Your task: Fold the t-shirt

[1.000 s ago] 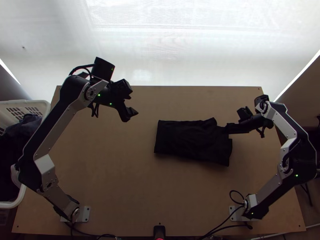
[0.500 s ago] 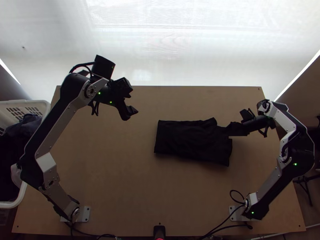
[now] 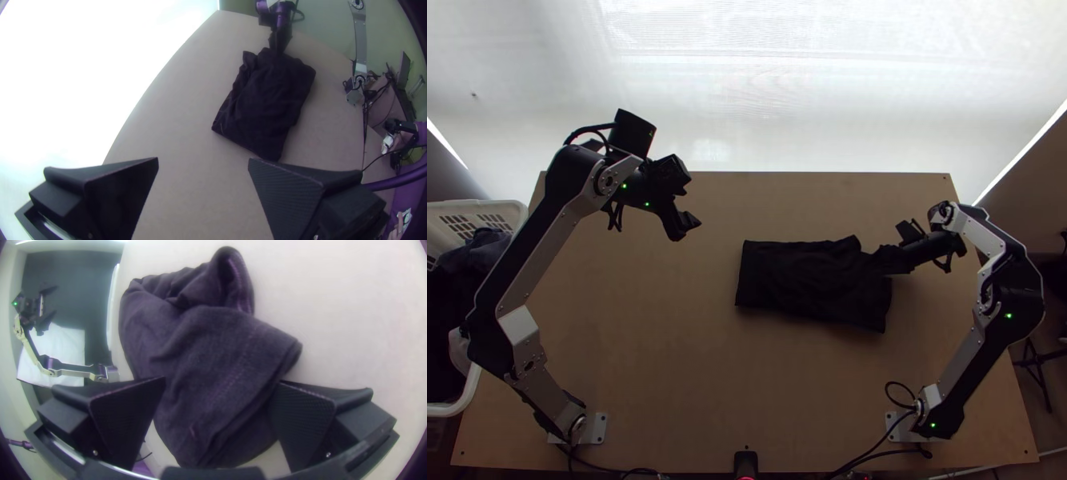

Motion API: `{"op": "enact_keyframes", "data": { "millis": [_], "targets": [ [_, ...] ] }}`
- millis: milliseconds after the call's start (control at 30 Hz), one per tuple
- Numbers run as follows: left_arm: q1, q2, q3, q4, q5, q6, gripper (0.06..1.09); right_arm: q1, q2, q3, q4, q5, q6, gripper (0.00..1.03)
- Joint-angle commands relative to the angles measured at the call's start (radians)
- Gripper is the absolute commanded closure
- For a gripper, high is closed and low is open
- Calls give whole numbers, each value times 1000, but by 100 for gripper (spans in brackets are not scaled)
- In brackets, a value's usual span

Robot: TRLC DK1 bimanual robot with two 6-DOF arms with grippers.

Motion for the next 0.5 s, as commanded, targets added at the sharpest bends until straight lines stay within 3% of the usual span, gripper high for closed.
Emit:
{"op": "enact_keyframes", "data": {
  "millis": [0, 200, 233, 267, 300, 333, 367, 467],
  "targets": [
    [0, 10, 16, -2, -5, 2, 10, 95, 11, 4, 13, -19, 28, 6],
    [0, 13, 19, -2, -8, 1, 10, 229, 0, 6, 16, -55, 59, 7],
    [0, 13, 19, -2, -8, 1, 10, 249, -1, 6, 16, -53, 59, 15],
    [0, 13, 19, -2, -8, 2, 10, 256, -1, 9, 18, -53, 59, 29],
    [0, 13, 19, -2, -10, 1, 10, 253, -3, 12, 27, -55, 62, 54],
    [0, 13, 20, -2, -11, 2, 10, 246, -9, 10, 47, -55, 66, 85],
    [2, 13, 20, -2, -11, 1, 10, 236, -16, 10, 68, -55, 74, 100],
    [8, 11, 20, -2, -11, 2, 10, 221, -27, 25, 73, -12, 72, 100]
  ]
}}
